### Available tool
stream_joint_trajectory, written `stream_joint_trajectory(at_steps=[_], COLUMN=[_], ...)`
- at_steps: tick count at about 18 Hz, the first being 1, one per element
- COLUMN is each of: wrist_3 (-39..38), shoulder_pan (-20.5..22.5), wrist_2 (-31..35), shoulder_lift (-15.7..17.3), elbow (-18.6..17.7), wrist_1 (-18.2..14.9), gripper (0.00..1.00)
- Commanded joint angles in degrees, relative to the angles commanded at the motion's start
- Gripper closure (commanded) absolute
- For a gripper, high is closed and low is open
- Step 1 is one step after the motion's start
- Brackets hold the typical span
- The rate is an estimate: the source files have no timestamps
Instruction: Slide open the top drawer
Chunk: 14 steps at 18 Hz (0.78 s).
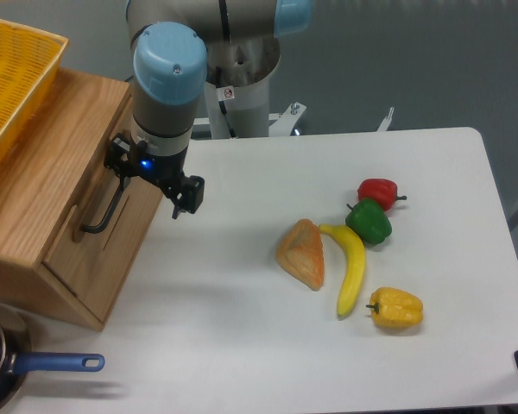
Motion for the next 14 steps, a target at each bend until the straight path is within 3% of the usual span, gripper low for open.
stream_joint_trajectory(at_steps=[14], wrist_3=[-0.88], shoulder_pan=[-1.32], wrist_2=[0.0], shoulder_lift=[-0.35], elbow=[-0.35], wrist_1=[0.09], gripper=[0.0])
